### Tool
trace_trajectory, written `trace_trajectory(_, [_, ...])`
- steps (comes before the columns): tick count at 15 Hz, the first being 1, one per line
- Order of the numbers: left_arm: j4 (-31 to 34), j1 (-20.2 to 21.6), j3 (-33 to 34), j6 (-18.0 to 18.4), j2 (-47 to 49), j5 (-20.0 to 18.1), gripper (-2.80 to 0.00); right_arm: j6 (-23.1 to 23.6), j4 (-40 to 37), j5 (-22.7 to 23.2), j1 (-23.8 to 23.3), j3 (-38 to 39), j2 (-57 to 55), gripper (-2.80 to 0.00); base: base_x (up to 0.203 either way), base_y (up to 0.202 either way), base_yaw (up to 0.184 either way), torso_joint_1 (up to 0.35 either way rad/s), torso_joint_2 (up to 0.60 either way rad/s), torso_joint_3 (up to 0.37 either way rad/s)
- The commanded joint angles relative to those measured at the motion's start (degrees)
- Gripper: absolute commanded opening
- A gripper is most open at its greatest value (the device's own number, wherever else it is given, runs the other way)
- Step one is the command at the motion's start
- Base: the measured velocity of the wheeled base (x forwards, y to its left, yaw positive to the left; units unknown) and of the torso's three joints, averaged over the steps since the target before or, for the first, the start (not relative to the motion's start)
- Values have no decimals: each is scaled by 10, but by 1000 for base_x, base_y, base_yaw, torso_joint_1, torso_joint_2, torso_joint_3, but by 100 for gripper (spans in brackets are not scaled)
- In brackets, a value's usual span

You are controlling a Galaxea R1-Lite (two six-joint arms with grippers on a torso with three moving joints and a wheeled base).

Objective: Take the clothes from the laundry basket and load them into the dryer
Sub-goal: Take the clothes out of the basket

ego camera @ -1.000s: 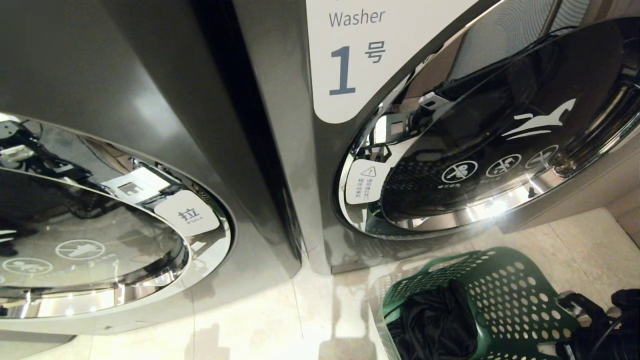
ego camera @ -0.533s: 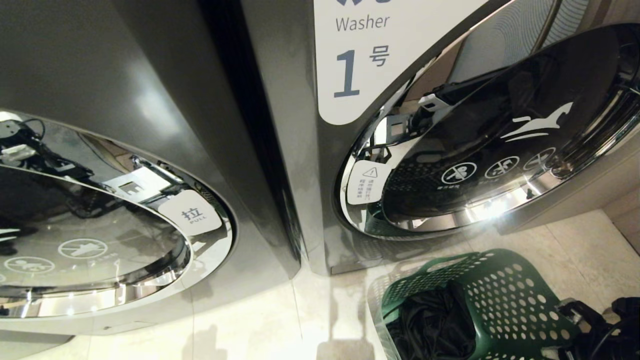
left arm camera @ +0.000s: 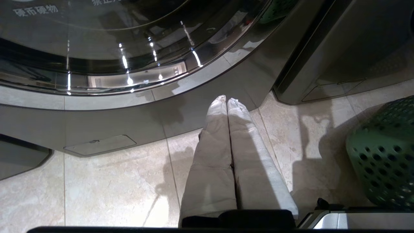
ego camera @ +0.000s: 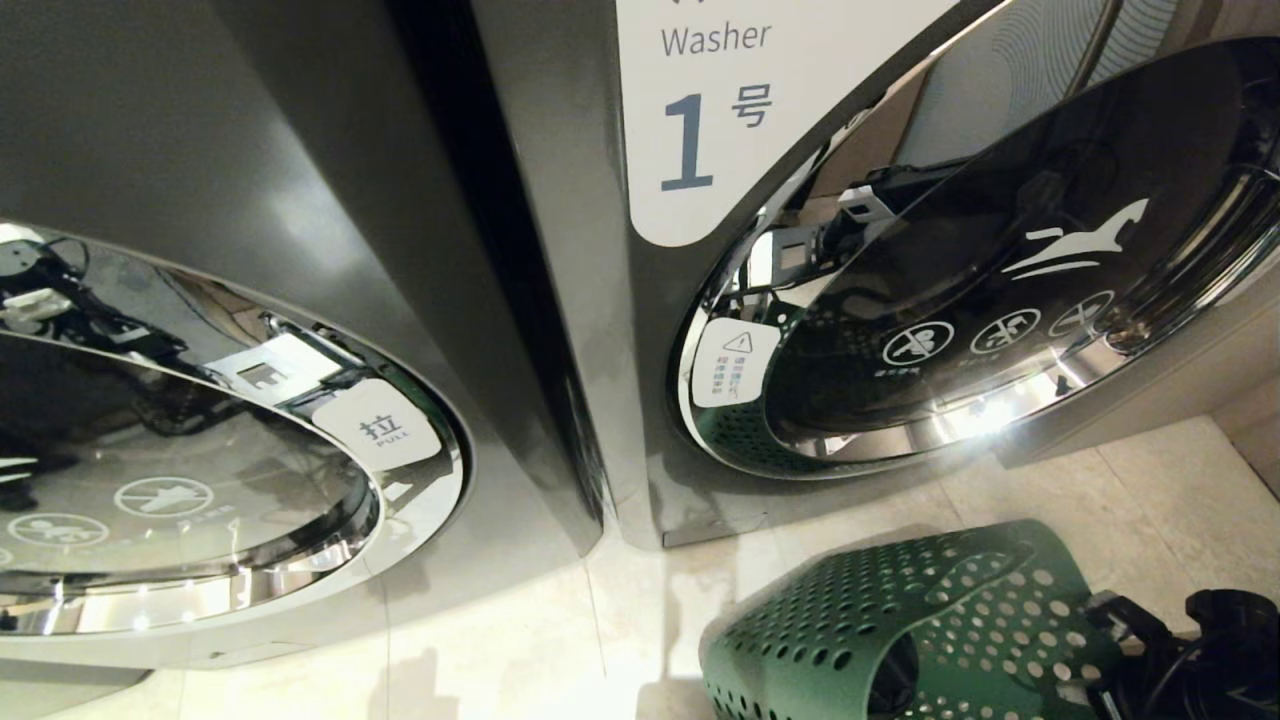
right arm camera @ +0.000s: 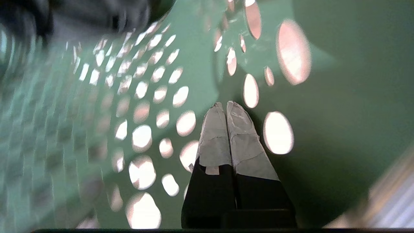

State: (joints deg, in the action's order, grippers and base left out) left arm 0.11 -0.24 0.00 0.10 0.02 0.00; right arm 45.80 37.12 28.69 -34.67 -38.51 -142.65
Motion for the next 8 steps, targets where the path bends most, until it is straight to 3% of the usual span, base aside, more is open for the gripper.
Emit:
trace_trajectory(1, [0, 0, 0, 0, 0, 0, -280, -8, 3, -8, -2, -40, -11, -280, 0, 0, 0, 0, 0, 0])
trace_trajectory(8, [1, 0, 0, 0, 0, 0, -280, -12, 0, -9, 0, -35, 23, -280, 0, 0, 0, 0, 0, 0])
